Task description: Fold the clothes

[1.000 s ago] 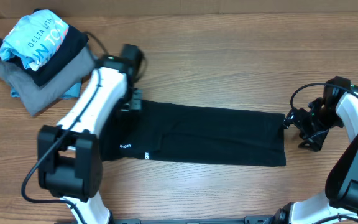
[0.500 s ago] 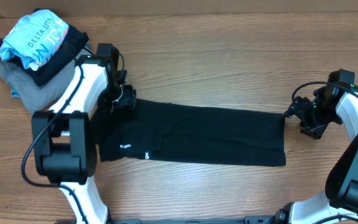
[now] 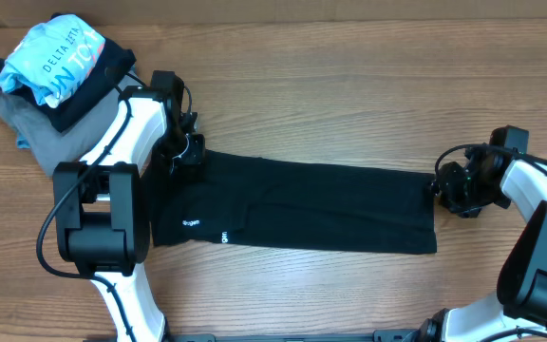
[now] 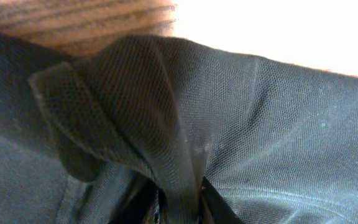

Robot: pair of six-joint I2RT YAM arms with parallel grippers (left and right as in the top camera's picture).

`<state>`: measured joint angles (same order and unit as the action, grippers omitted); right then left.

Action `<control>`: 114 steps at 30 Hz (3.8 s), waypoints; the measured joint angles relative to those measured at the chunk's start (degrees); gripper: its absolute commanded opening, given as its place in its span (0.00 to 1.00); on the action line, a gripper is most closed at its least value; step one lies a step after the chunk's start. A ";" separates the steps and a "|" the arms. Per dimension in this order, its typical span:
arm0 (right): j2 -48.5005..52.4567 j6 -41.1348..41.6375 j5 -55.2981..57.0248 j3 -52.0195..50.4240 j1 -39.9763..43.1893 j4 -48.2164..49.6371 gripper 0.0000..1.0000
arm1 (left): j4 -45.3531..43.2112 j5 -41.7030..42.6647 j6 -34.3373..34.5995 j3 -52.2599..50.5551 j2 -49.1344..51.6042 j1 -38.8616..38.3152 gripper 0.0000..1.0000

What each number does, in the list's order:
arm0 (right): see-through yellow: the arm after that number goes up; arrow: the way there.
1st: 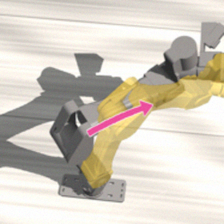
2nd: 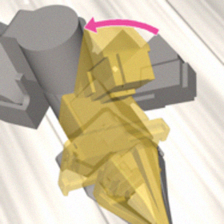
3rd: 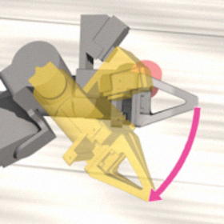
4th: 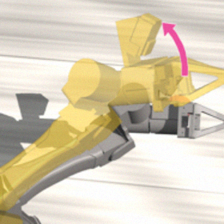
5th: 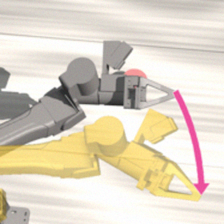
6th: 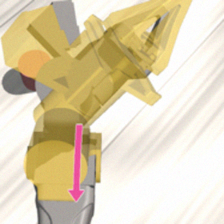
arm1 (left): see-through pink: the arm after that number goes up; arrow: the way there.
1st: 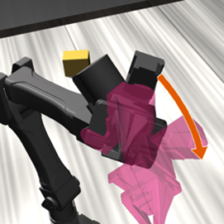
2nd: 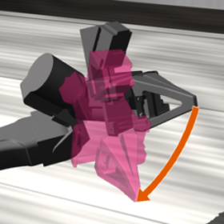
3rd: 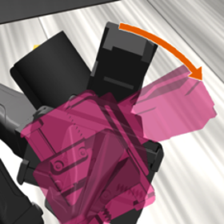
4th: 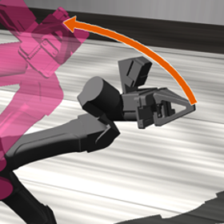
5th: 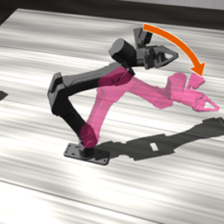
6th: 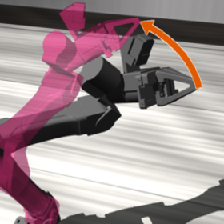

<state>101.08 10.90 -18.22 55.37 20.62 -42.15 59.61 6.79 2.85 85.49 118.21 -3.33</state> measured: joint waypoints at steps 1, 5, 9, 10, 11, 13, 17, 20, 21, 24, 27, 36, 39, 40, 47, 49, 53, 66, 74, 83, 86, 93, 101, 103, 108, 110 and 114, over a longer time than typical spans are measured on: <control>-0.07 -0.11 -0.15 -0.28 0.02 0.37 0.22 | -0.17 -0.11 -0.02 0.00 0.00 0.00 0.21; -0.09 -0.42 -0.61 -1.62 0.02 2.10 0.04 | -0.74 -0.15 -0.07 0.00 0.00 0.00 0.21; -0.09 -0.37 -1.01 -1.66 0.26 3.17 0.04 | -0.94 -1.03 -0.07 0.00 0.00 0.00 0.21; -0.09 -0.42 -1.03 -1.64 0.33 3.50 0.04 | -0.94 -1.42 -0.07 0.00 0.00 0.00 0.20; -0.04 -0.42 -1.03 -1.49 0.35 3.63 0.04 | -0.94 -1.88 -0.07 0.00 0.00 0.00 0.20; 0.22 -0.42 -0.87 -0.55 0.44 3.58 0.04 | -0.94 -2.95 -0.07 0.00 0.00 0.00 0.20; 0.63 -0.39 -0.85 2.73 0.90 3.41 0.04 | -1.03 -4.02 -0.07 0.00 0.00 0.33 0.20; 0.63 -0.42 -0.92 4.85 1.01 2.75 0.04 | -1.38 -4.26 -0.04 0.00 0.00 0.76 0.24; 0.63 -0.39 -0.90 5.38 1.01 2.51 0.04 | -1.49 -4.35 -0.04 0.00 0.00 0.96 0.32; 0.63 -0.42 -0.90 6.21 1.01 2.23 0.10 | -1.99 -4.61 0.13 0.00 0.00 1.64 0.40; 0.63 0.02 -0.79 6.60 1.05 1.95 0.41 | -1.95 -4.70 -0.02 0.02 0.00 2.34 0.62; 0.63 -0.57 -0.48 8.37 3.37 -6.58 0.33 | 7.28 -0.22 -2.03 6.93 0.00 3.87 0.71; 0.68 -1.66 -2.60 8.37 3.58 -9.25 0.33 | 9.97 1.75 -2.95 7.52 0.00 3.80 0.70; 0.68 -2.21 -3.48 8.37 3.45 -9.90 0.34 | 10.38 2.23 -3.15 7.30 0.00 3.80 0.70; 0.68 -3.26 -4.79 7.74 -0.98 -10.51 0.45 | 7.93 3.56 -3.58 -0.81 0.00 3.80 0.64; 0.68 -2.95 -3.02 7.13 -2.08 -10.58 0.45 | 6.75 3.76 -3.74 -3.37 0.00 3.80 0.62; 0.68 -1.46 1.68 6.01 -2.29 -10.62 0.35 | 5.64 3.74 -4.02 -5.64 0.00 3.80 0.49; 0.68 -0.68 2.54 5.05 -1.90 -11.39 0.04 | 5.62 4.20 -4.76 -6.03 0.00 3.82 0.04; 0.68 -0.63 2.34 5.64 0.39 -12.98 0.04 | 8.79 2.58 -4.50 -4.44 0.00 5.81 0.04; 0.68 -0.63 1.88 5.64 0.37 -12.96 0.04 | 9.07 2.03 -3.93 -4.33 0.00 8.70 0.13; 0.68 -0.66 1.62 5.66 0.39 -13.07 0.22 | 9.35 2.69 -3.41 -4.33 0.00 9.07 0.49; 0.68 -3.82 -3.08 5.73 0.26 -13.68 0.47 | 9.55 3.82 -2.84 -4.26 0.00 9.11 0.60; 0.68 -4.31 -5.05 3.26 -1.16 -10.03 0.17 | 11.30 4.22 -2.84 -4.22 0.00 9.11 0.55; 0.68 -4.48 -5.53 3.06 -1.27 -9.97 0.15 | 11.96 4.28 -2.82 -4.20 0.00 9.11 0.56; 0.68 -4.59 -7.45 3.06 -1.27 -10.05 0.04 | 13.05 4.42 -2.82 -4.17 0.00 9.11 0.56; 0.68 -4.72 -8.09 3.04 -1.27 -10.08 0.04 | 13.05 4.42 -2.82 -4.17 0.00 9.11 0.56; 0.68 -4.92 -9.44 3.04 -1.27 -9.92 0.04 | 13.11 4.42 -2.82 -4.17 0.00 9.11 0.54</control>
<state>101.75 5.98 -27.66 58.41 19.35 -52.07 72.73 11.20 0.03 81.32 118.21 5.78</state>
